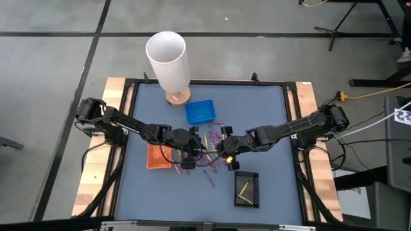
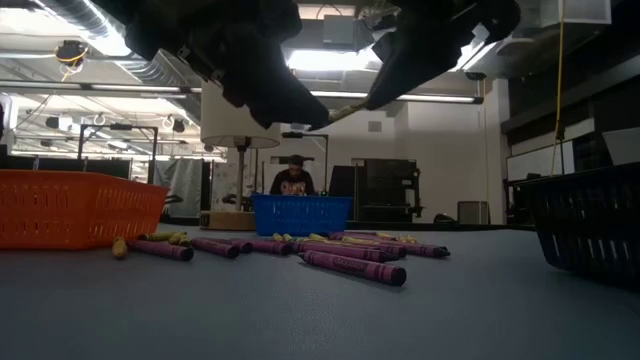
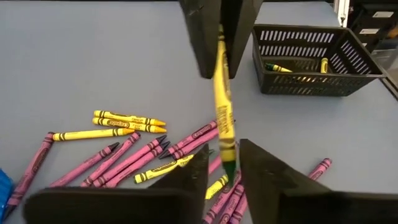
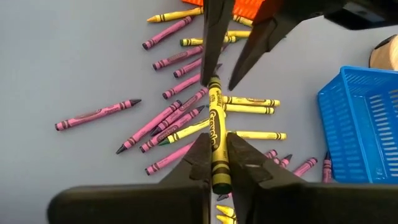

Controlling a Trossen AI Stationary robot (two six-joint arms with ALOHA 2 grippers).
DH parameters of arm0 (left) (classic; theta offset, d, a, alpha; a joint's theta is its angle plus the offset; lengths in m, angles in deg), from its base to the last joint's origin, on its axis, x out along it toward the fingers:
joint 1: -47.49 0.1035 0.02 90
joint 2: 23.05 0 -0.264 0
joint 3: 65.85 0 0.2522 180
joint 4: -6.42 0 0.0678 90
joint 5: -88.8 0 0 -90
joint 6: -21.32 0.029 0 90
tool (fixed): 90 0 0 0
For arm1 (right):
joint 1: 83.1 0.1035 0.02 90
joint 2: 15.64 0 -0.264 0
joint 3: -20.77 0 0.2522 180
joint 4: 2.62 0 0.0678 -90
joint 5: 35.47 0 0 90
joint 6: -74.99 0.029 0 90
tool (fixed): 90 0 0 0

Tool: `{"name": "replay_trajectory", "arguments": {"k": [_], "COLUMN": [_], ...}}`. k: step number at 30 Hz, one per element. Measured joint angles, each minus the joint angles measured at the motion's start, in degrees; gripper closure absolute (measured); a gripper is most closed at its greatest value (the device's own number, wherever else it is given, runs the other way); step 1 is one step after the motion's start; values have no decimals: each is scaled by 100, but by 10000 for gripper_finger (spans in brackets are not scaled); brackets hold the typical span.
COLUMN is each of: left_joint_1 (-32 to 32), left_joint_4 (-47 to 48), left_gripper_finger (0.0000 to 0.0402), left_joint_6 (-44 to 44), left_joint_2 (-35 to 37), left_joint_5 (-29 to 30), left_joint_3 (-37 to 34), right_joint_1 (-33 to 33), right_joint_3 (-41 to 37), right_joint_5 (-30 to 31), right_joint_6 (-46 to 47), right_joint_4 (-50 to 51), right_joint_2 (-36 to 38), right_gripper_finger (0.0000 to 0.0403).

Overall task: Sort crayons
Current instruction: Put the green crayon into the black bin

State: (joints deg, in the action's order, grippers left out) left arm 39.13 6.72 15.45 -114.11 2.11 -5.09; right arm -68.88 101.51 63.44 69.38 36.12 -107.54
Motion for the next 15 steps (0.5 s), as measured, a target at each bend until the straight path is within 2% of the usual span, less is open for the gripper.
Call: {"name": "replay_trajectory", "arguments": {"k": [7,15], "left_joint_1": [-40,-46], "left_joint_4": [97,99], "left_gripper_finger": [267,253], "left_joint_6": [0,0], "left_joint_2": [0,0], "left_joint_5": [-2,15], "left_joint_3": [0,0], "right_joint_1": [3,71], "right_joint_3": [2,2], "right_joint_5": [-976,-3261], "right_joint_6": [905,2327], "right_joint_4": [780,1550], "right_joint_2": [0,0], "right_gripper_finger": [372,375]}}
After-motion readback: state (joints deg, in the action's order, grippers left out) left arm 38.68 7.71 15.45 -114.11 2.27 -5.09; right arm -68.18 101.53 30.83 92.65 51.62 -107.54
